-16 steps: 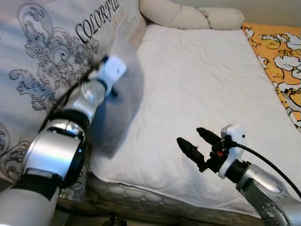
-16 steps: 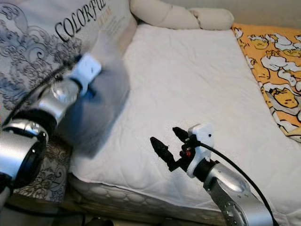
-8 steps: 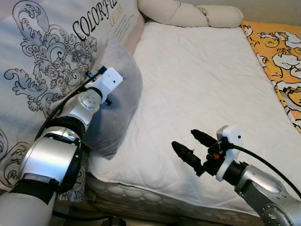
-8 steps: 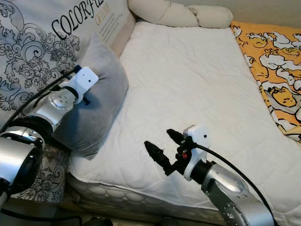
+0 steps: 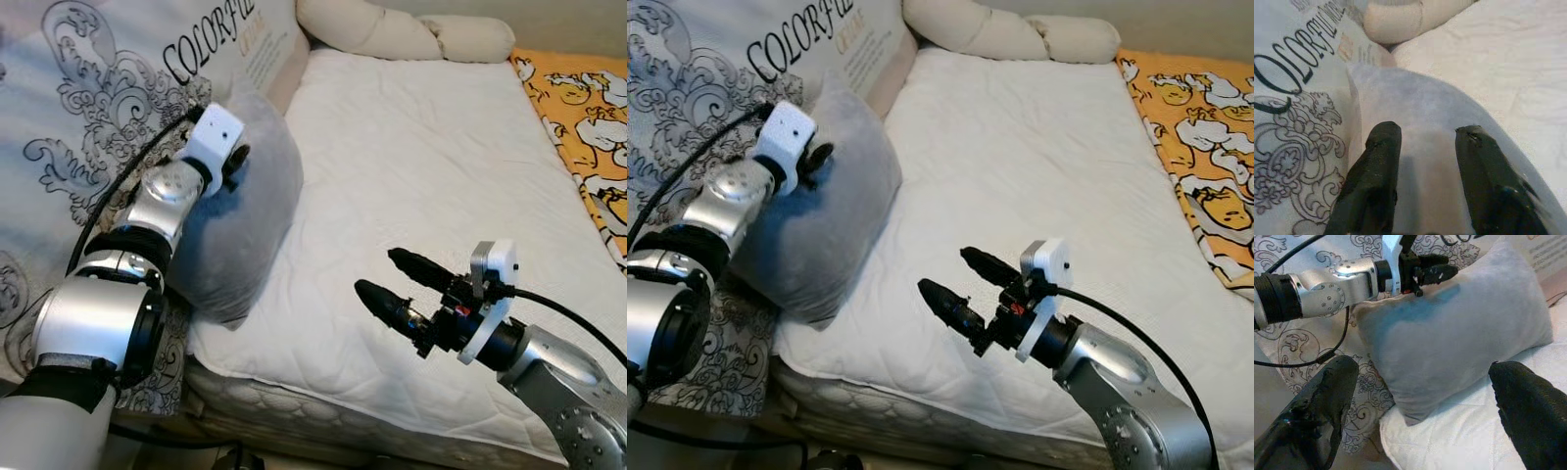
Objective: Clean up the room
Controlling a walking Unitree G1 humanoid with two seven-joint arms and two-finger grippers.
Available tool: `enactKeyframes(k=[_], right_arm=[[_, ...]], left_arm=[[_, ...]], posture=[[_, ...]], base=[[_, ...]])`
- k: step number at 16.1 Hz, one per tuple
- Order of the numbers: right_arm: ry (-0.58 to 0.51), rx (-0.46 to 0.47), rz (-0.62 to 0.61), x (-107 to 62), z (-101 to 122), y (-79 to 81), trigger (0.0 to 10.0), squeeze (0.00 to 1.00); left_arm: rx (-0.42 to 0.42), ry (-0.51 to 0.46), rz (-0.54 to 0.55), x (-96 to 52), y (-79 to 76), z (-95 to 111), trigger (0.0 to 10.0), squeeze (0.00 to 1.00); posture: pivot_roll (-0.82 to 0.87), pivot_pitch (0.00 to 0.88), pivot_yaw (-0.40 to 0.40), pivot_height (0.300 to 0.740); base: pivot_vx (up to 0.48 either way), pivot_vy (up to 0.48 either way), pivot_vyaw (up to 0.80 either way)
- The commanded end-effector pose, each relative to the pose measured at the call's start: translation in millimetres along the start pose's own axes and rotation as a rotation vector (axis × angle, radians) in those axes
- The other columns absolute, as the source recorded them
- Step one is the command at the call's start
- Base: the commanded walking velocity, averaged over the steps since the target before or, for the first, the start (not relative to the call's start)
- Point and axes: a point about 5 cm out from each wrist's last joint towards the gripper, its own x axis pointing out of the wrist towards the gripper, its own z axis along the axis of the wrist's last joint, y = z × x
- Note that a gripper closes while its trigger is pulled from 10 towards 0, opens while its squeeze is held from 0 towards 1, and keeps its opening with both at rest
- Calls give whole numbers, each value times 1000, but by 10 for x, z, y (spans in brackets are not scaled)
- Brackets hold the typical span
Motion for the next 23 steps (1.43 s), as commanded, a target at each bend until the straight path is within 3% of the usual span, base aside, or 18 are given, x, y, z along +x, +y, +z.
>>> enactKeyframes(k=[1,5,8,9,10,11,13,14,17,19,21,23], right_arm=[[-5,-3,2,-7,17,-50,10000,1000],[8,26,-113,2,-85,-173,10000,1000],[13,52,-219,28,-151,-221,10000,1000],[22,81,-347,47,-219,-287,10000,0],[27,71,-448,48,-244,-342,10000,0],[27,71,-448,48,-244,-342,10000,0],[2,58,-523,56,-242,-373,10000,0],[-7,74,-557,61,-263,-368,10000,0],[-4,156,-604,74,-353,-316,10000,0],[36,95,-658,111,-373,-402,10000,0],[62,100,-661,145,-374,-446,10000,0],[99,46,-684,175,-388,-466,10000,0]], left_arm=[[-74,-111,-60,15,12,185,10000,1000],[-185,-210,-85,-10,-71,272,10000,1000],[-302,-190,-95,-238,-341,140,10000,1000],[-308,-159,-32,-533,-563,-2,10000,325],[-289,-132,76,-716,-637,-111,10000,0],[-289,-132,76,-716,-637,-111,10000,0],[-379,-95,134,-916,-679,-234,10000,0],[-424,-58,137,-1088,-724,-279,10000,0],[-407,27,137,-1308,-811,-344,10000,0],[-406,68,146,-1371,-851,-399,10000,0],[-413,91,165,-1396,-823,-360,10000,0],[-416,115,194,-1381,-786,-368,10000,0]], posture=[[-200,0,1,740],[-149,0,-3,740],[-114,0,-9,740],[-102,0,-20,740],[-89,0,-22,740],[-89,0,-22,740],[-90,0,-14,740],[-80,0,-20,740],[-81,0,-23,740],[-80,0,-30,740],[-75,0,-38,740],[-73,0,-48,740]], base=[[0,0,0],[0,0,0],[0,0,0],[0,0,0],[0,0,0],[0,0,0],[0,0,0],[0,0,-731],[0,0,-752],[0,0,-722],[0,-285,0],[0,-283,0]])
